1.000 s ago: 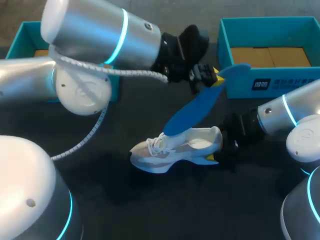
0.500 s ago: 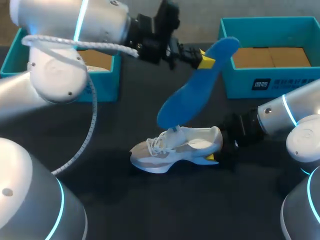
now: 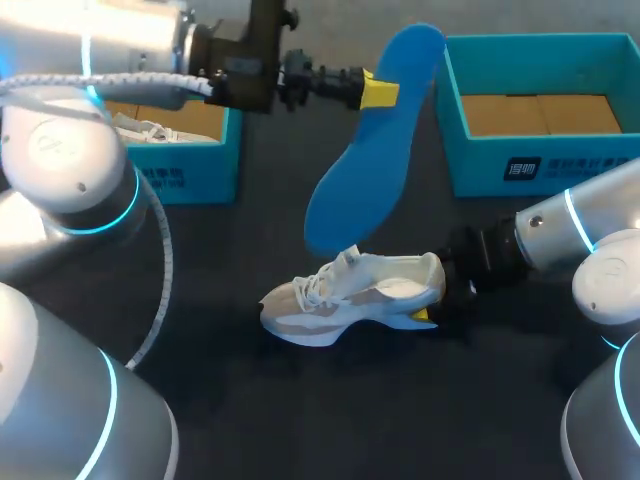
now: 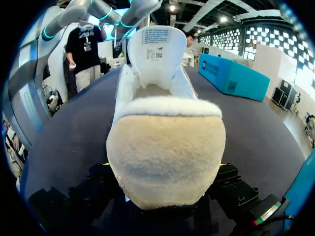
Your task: Take the shoe out of the shoebox, open the shoe tongue, remove and reinsert the insole, then place the shoe into the shoebox
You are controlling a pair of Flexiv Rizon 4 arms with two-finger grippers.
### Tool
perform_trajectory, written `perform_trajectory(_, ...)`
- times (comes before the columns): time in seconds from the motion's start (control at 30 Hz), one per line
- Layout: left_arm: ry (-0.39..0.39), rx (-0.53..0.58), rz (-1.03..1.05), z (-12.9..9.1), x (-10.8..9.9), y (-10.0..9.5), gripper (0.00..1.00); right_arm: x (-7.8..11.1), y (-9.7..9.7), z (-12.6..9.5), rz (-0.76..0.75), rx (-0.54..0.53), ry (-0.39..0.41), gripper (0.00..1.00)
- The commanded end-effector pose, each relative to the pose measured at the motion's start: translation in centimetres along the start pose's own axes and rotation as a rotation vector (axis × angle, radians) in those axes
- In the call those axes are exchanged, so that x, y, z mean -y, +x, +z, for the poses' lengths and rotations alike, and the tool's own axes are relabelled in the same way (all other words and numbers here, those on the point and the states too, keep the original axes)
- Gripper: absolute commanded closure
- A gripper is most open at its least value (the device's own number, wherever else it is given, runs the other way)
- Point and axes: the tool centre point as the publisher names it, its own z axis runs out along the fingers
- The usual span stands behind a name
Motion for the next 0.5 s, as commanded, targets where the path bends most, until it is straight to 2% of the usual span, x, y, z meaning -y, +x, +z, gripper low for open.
perform_trajectory(0.03,0.124,-0.013,-0.017,-1.2,-0.7,1.0,1.00,-0.1,0.0,0.1,0.000,0.001,0.004,1.00)
perform_trajectory(0.3,0.295,-0.111,-0.093,-2.4,0.8,2.4,1.00,-0.1,0.0,0.1,0.000,0.001,0.004,1.00)
perform_trajectory(0.4,0.336,-0.121,-0.075,-2.9,1.3,3.3,1.00,-0.1,0.0,0.1,0.000,0.001,0.004,1.00)
perform_trajectory(0.5,0.336,-0.121,-0.075,-2.9,1.3,3.3,1.00,-0.1,0.0,0.1,0.000,0.001,0.004,1.00)
